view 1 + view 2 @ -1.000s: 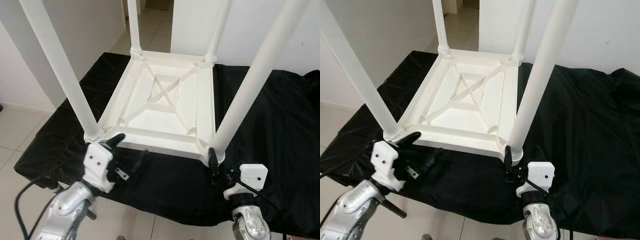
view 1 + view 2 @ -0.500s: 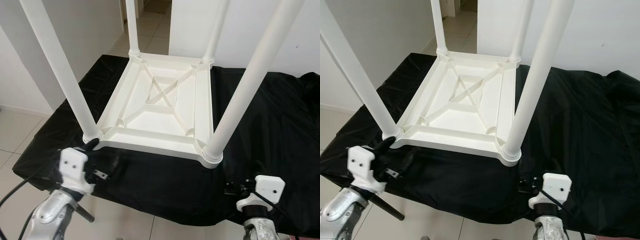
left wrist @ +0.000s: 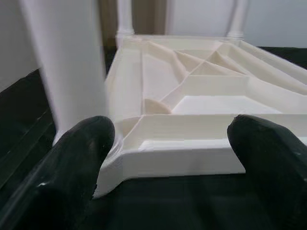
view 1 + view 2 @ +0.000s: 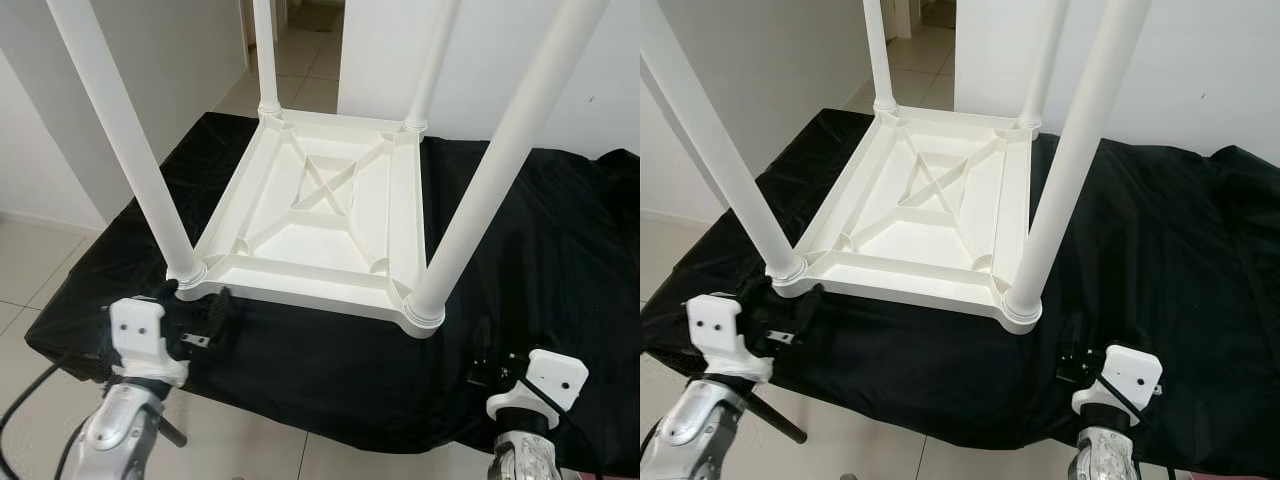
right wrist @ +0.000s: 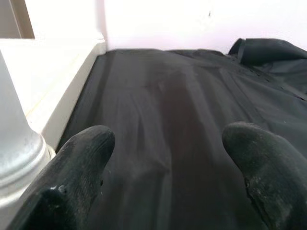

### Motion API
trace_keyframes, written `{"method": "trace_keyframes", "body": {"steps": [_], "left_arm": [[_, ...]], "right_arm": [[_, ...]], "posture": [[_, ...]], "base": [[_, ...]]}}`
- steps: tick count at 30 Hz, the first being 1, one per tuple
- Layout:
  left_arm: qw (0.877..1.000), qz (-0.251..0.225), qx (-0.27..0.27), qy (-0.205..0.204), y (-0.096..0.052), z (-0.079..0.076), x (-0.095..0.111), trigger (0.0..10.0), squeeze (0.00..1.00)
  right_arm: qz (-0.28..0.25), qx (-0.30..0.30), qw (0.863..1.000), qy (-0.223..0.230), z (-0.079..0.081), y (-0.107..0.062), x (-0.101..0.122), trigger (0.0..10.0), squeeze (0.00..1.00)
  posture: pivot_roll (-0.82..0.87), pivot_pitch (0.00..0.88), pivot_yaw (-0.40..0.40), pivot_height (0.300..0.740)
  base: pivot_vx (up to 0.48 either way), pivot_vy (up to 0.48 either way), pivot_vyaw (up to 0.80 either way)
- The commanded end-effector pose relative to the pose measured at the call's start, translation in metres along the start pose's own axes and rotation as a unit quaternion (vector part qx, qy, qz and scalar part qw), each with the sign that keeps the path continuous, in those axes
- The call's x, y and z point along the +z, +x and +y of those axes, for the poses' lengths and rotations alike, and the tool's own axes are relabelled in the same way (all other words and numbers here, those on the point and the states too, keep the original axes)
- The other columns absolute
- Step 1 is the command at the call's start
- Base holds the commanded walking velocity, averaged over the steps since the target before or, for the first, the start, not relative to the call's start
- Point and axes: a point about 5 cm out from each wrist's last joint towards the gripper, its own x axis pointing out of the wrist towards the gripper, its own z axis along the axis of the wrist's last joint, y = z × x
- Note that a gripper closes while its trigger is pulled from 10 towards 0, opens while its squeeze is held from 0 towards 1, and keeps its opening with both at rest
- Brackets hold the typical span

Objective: Building children table

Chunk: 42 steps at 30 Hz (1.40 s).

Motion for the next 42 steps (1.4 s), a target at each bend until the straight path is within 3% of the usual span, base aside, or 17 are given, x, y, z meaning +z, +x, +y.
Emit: {"method": "trace_keyframes", "body": {"steps": [1, 5, 11, 15, 19, 35, 42], "left_arm": [[1.000, -0.001, -0.011, 0.010, 0.005, -0.001, 0.000, 10.0, 0.00], [1.000, -0.002, -0.016, 0.001, 0.010, -0.005, -0.003, 10.0, 0.00], [0.999, -0.008, -0.041, 0.004, 0.019, -0.022, -0.006, 10.0, 0.00], [0.999, -0.008, -0.049, 0.010, 0.025, -0.021, -0.006, 10.0, 0.00], [0.999, -0.001, -0.039, -0.017, 0.036, -0.017, -0.007, 10.0, 0.00], [0.997, -0.006, -0.073, -0.023, 0.047, -0.040, -0.004, 10.0, 0.00], [0.998, -0.006, -0.050, -0.024, 0.057, -0.032, 0.002, 10.0, 0.00]], "right_arm": [[0.008, -0.003, 1.000, -0.002, 0.003, 0.003, -0.002, 10.0, 0.00], [-0.003, -0.002, 1.000, -0.004, 0.007, 0.006, 0.000, 10.0, 0.00], [-0.016, 0.014, 1.000, -0.014, 0.015, 0.011, 0.002, 10.0, 0.00], [-0.020, 0.019, 1.000, -0.010, 0.018, 0.015, 0.003, 10.0, 0.00], [-0.013, 0.014, 1.000, -0.011, 0.016, 0.018, 0.001, 10.0, 0.00], [-0.020, -0.008, 1.000, -0.007, 0.022, 0.031, 0.007, 10.0, 0.00], [-0.028, -0.014, 0.999, -0.010, 0.025, 0.035, 0.012, 10.0, 0.00]], "posture": [[-0.06, 0.012, 0.026, 0.740], [-0.08, 0.000, 0.033, 0.740], [-0.09, 0.000, 0.039, 0.740], [-0.09, 0.000, 0.035, 0.740], [-0.09, 0.008, 0.031, 0.740], [-0.09, 0.052, 0.038, 0.740], [-0.11, 0.056, 0.043, 0.740]], "base": [[0.000, 0.000, 0.00], [0.000, 0.000, 0.00], [0.000, 0.000, 0.00], [0.000, 0.000, 0.00], [0.000, 0.000, 0.00], [0.000, 0.000, 0.00], [0.000, 0.000, 0.00]]}}
